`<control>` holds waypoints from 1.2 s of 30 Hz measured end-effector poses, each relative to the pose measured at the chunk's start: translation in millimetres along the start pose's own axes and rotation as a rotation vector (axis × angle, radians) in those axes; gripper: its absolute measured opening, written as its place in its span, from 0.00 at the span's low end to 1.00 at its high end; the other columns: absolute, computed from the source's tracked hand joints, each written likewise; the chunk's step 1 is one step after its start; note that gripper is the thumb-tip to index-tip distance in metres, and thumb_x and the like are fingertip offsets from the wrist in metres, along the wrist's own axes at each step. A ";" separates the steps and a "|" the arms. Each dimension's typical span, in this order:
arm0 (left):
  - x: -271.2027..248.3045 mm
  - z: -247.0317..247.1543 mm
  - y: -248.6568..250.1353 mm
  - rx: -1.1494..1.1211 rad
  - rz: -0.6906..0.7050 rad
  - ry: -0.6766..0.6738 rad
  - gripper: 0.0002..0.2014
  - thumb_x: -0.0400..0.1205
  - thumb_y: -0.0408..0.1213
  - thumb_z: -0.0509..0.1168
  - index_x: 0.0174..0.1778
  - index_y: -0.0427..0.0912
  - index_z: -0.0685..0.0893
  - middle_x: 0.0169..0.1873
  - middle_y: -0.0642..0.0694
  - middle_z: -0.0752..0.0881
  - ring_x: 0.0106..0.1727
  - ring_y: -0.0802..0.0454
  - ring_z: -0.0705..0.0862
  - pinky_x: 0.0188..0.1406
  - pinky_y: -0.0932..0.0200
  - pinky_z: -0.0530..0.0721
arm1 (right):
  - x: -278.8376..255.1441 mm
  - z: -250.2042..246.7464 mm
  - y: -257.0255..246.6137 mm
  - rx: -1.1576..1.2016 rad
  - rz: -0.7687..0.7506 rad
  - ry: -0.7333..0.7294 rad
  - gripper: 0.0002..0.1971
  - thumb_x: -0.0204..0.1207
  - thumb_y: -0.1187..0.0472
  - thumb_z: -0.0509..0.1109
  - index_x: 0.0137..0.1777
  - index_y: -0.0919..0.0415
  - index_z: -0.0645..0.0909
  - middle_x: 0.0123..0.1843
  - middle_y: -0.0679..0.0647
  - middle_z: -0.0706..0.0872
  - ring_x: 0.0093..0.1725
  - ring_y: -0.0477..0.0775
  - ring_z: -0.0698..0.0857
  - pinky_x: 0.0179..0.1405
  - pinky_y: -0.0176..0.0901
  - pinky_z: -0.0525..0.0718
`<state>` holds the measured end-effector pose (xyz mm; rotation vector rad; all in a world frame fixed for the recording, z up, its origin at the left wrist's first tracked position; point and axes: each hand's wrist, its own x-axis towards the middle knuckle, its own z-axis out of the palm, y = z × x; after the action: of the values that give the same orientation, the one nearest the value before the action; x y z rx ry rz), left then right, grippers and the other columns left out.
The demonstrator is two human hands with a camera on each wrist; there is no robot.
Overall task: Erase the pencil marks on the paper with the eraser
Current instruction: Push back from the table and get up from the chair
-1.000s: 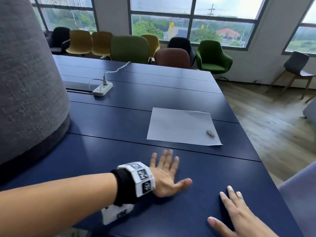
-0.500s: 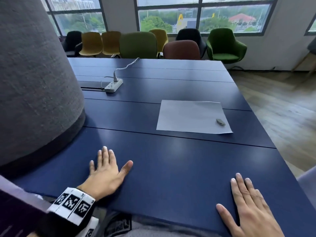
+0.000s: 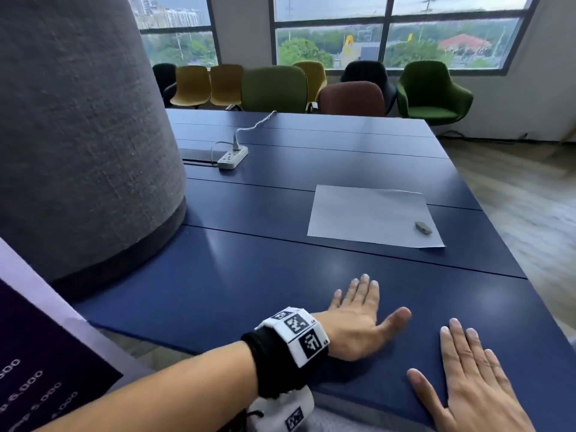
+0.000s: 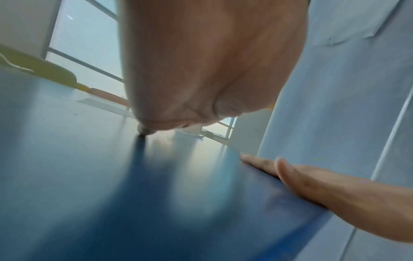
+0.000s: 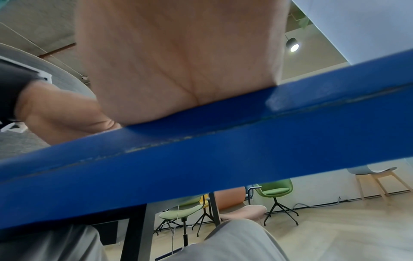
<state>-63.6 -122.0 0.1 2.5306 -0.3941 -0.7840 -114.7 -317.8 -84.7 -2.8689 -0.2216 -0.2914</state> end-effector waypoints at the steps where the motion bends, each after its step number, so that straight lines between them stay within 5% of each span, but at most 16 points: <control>1: -2.7 -8.5 -8.5 -0.008 -0.019 0.043 0.47 0.80 0.72 0.34 0.84 0.41 0.30 0.83 0.46 0.27 0.82 0.54 0.26 0.82 0.48 0.30 | 0.5 0.6 -0.3 0.009 -0.002 0.004 0.48 0.78 0.27 0.39 0.74 0.70 0.70 0.78 0.63 0.74 0.85 0.39 0.39 0.82 0.38 0.38; 5: -18.7 -51.5 -94.0 0.135 -0.339 0.259 0.46 0.81 0.69 0.36 0.83 0.38 0.30 0.82 0.42 0.25 0.82 0.48 0.26 0.82 0.45 0.31 | 0.8 4.1 1.0 0.002 -0.011 0.041 0.48 0.78 0.27 0.39 0.76 0.69 0.68 0.84 0.53 0.60 0.85 0.41 0.40 0.83 0.40 0.40; 7: -27.6 -65.5 -132.8 0.205 -0.533 0.259 0.47 0.82 0.69 0.36 0.83 0.35 0.30 0.82 0.39 0.26 0.83 0.45 0.27 0.82 0.43 0.32 | 0.1 4.5 -1.0 -0.003 -0.005 0.051 0.49 0.79 0.27 0.39 0.75 0.73 0.72 0.82 0.60 0.68 0.85 0.41 0.40 0.83 0.41 0.41; 9: -27.0 -66.4 -142.7 0.243 -0.581 0.222 0.48 0.81 0.70 0.36 0.83 0.35 0.30 0.82 0.37 0.27 0.83 0.43 0.28 0.82 0.42 0.32 | -1.1 2.8 -2.8 -0.019 0.010 0.050 0.50 0.79 0.28 0.39 0.74 0.73 0.74 0.79 0.63 0.73 0.85 0.41 0.39 0.83 0.41 0.42; 16: 30.6 -17.2 -26.8 0.330 -0.246 0.049 0.50 0.79 0.74 0.37 0.82 0.38 0.27 0.80 0.38 0.23 0.80 0.43 0.21 0.79 0.39 0.26 | -5.0 -1.4 -1.6 -0.057 0.029 0.019 0.48 0.80 0.28 0.38 0.76 0.72 0.71 0.80 0.63 0.71 0.85 0.42 0.38 0.81 0.45 0.47; 20: 59.5 20.2 42.6 0.367 0.018 -0.055 0.67 0.53 0.85 0.20 0.83 0.41 0.30 0.77 0.44 0.21 0.79 0.48 0.20 0.76 0.40 0.21 | -5.9 -2.4 -0.1 -0.029 0.031 0.019 0.48 0.79 0.28 0.39 0.76 0.71 0.71 0.79 0.62 0.71 0.86 0.43 0.41 0.81 0.46 0.48; 24: 59.7 19.8 70.1 0.190 0.133 -0.124 0.55 0.69 0.78 0.29 0.85 0.40 0.33 0.83 0.47 0.29 0.82 0.53 0.28 0.81 0.46 0.29 | -5.5 -6.4 -0.8 -0.039 0.035 -0.004 0.48 0.79 0.28 0.39 0.76 0.69 0.72 0.79 0.62 0.72 0.84 0.50 0.55 0.81 0.45 0.48; 27: 48.5 -12.4 30.0 0.130 -0.012 0.049 0.43 0.84 0.68 0.36 0.84 0.38 0.31 0.83 0.43 0.28 0.83 0.49 0.29 0.81 0.48 0.31 | -6.1 -6.9 -1.4 -0.047 0.042 -0.015 0.48 0.80 0.28 0.39 0.76 0.71 0.72 0.79 0.62 0.71 0.86 0.51 0.49 0.81 0.46 0.49; 29: 29.6 -32.8 -18.9 0.177 -0.249 0.183 0.43 0.84 0.66 0.37 0.83 0.37 0.30 0.82 0.42 0.27 0.83 0.48 0.28 0.82 0.46 0.32 | -8.1 -7.4 -1.6 -0.064 0.047 -0.038 0.48 0.80 0.29 0.40 0.75 0.72 0.73 0.79 0.64 0.71 0.83 0.55 0.57 0.80 0.48 0.51; 32: -10.0 -43.5 -85.7 0.258 -0.591 0.185 0.47 0.80 0.70 0.34 0.83 0.35 0.30 0.82 0.39 0.26 0.84 0.45 0.28 0.83 0.42 0.34 | -10.2 -9.5 -3.3 -0.079 0.056 -0.058 0.48 0.80 0.29 0.40 0.75 0.73 0.72 0.79 0.64 0.71 0.80 0.56 0.62 0.79 0.50 0.53; 36: -13.6 -28.3 -80.8 0.232 -0.592 0.156 0.49 0.79 0.71 0.34 0.82 0.35 0.28 0.81 0.36 0.25 0.82 0.42 0.25 0.81 0.40 0.30 | -11.4 -11.7 -3.7 -0.082 0.072 -0.071 0.48 0.80 0.28 0.41 0.75 0.73 0.72 0.80 0.64 0.70 0.80 0.56 0.62 0.77 0.51 0.55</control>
<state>-47.0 -38.0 -13.7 2.9414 0.3574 -0.7652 -128.5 -318.8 -75.1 -2.9635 -0.1214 -0.1895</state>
